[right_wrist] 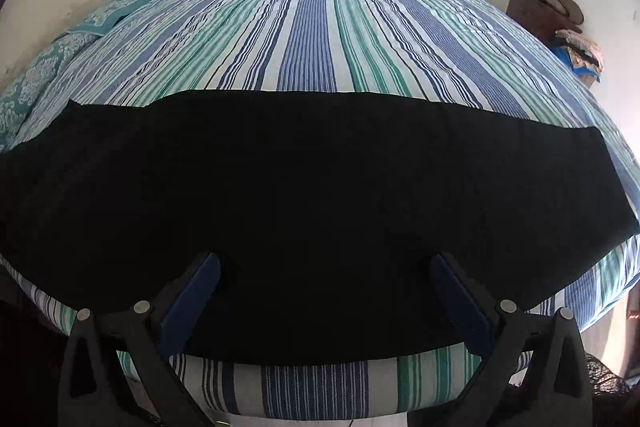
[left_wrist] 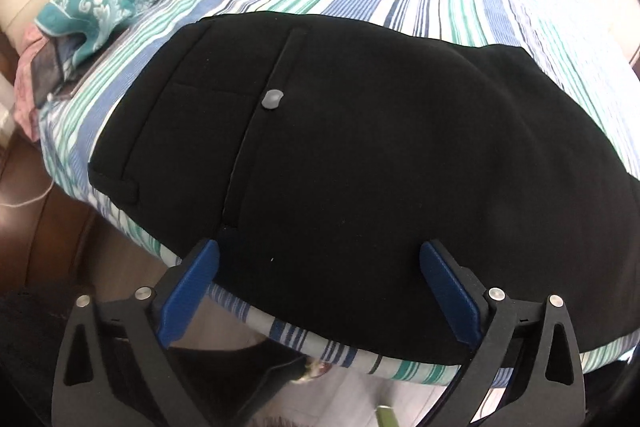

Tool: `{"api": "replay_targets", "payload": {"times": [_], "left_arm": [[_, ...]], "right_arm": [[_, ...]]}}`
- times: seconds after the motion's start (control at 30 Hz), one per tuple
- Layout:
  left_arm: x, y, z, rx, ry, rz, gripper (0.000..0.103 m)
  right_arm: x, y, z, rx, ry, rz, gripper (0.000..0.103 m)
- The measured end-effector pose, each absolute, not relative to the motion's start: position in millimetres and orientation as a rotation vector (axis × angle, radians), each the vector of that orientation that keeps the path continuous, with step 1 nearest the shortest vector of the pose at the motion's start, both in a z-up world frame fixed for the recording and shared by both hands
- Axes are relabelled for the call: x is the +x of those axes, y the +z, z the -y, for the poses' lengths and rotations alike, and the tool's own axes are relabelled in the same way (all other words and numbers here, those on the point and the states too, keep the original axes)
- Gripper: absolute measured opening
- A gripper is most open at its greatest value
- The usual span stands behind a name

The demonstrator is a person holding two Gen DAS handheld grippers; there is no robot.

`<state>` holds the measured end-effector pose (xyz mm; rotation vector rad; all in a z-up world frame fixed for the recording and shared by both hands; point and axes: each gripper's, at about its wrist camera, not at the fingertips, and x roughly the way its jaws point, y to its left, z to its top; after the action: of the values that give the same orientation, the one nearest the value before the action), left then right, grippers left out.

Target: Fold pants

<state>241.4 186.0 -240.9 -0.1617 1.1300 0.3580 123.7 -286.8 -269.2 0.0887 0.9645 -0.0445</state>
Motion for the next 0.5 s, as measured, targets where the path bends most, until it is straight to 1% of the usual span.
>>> {"api": "replay_targets", "payload": {"times": [0.27, 0.33, 0.4, 0.5], "left_arm": [[238.5, -241.2, -182.2, -0.174, 0.388, -1.139, 0.103], [236.2, -235.5, -179.7, -0.179, 0.400, -1.135, 0.101], [229.7, -221.3, -174.5, -0.158, 0.438, -1.087, 0.100], [217.3, -190.6, -161.3, -0.116, 0.440, -0.941, 0.100]], "right_arm": [[116.1, -271.7, 286.0, 0.086, -0.038, -0.923, 0.103], [115.8, -272.0, 283.9, 0.080, -0.038, -0.917, 0.103], [115.1, -272.6, 283.6, 0.079, -0.038, -0.913, 0.103], [112.0, -272.8, 283.5, 0.073, -0.040, -0.906, 0.103]]}}
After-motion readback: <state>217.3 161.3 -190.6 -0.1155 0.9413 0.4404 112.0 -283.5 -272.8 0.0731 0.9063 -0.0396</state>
